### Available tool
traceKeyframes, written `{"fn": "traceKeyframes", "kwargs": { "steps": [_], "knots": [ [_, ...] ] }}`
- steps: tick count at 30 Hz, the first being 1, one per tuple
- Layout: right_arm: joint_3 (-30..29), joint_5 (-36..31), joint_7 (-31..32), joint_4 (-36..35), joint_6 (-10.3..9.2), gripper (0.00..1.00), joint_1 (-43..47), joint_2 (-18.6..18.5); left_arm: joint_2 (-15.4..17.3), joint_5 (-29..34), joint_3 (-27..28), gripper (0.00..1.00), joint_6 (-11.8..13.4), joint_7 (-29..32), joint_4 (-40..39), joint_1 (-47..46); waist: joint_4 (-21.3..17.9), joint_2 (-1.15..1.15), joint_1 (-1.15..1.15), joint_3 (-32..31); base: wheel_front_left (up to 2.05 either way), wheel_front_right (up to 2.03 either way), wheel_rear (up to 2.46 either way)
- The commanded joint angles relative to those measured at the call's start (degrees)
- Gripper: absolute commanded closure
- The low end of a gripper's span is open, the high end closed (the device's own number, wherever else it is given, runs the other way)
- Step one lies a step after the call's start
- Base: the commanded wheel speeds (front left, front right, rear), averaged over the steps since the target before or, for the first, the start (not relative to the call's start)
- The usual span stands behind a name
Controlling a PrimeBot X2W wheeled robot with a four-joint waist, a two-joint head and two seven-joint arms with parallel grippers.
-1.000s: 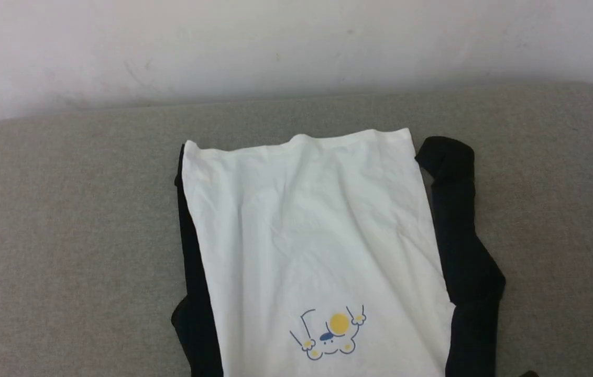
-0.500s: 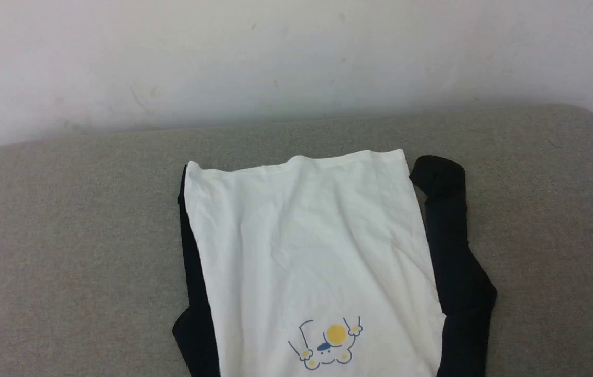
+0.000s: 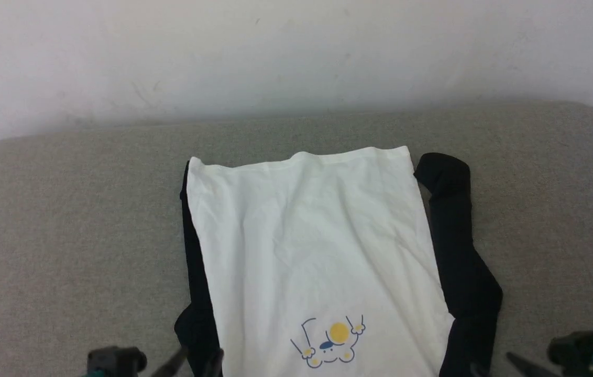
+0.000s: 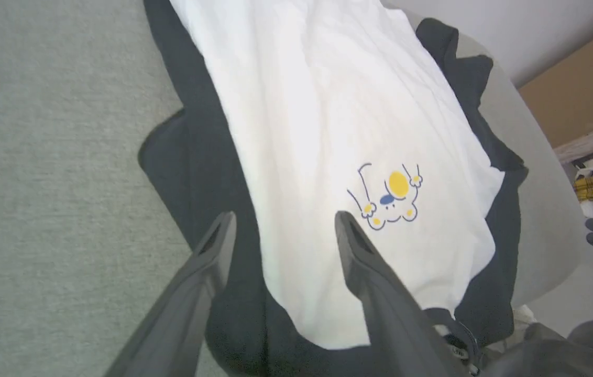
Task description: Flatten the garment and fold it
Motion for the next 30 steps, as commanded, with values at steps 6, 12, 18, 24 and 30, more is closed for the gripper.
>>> {"fn": "traceKeyframes", "kwargs": {
  "steps": [6, 12, 18, 24, 30],
  "knots": [
    [-8.5, -9.6, -10.2, -5.2, -0.05, 0.00, -6.2, 6.9, 0.2, 6.4, 6.9, 0.00, 4.2, -9.6, -6.3, -4.4, 0.8, 0.00, 0.00, 2.0, 0.00, 0.00, 0.00],
    [-11.7, -20.8, -27.2, -3.4, -0.05, 0.00, -9.5, 13.3, -4.1, 19.1, 7.6, 0.00, 11.7, -22.5, -2.8, -5.3, 0.5, 0.00, 0.00, 3.1, 0.00, 0.00, 0.00],
    [-13.2, -20.7, -35.8, 0.6, -0.05, 0.00, -7.7, 14.0, -8.6, 23.2, 4.8, 0.00, 13.4, -25.3, 2.5, -3.6, 0.3, 0.00, 0.00, 3.0, 0.00, 0.00, 0.00],
    [-13.7, -19.7, -38.0, 2.3, -0.05, 0.00, -7.2, 14.0, -8.6, 23.4, 5.6, 0.00, 12.4, -25.7, 4.2, -3.5, 0.4, 0.00, 0.00, 2.8, 0.00, 0.00, 0.00],
    [-14.1, -20.5, -37.6, 1.6, -0.05, 0.00, -8.6, 14.0, -4.1, 22.7, 6.2, 0.00, 9.0, -20.4, 3.9, -7.7, 0.8, 0.00, 0.00, 4.3, 0.00, 0.00, 0.00]
  ]
}}
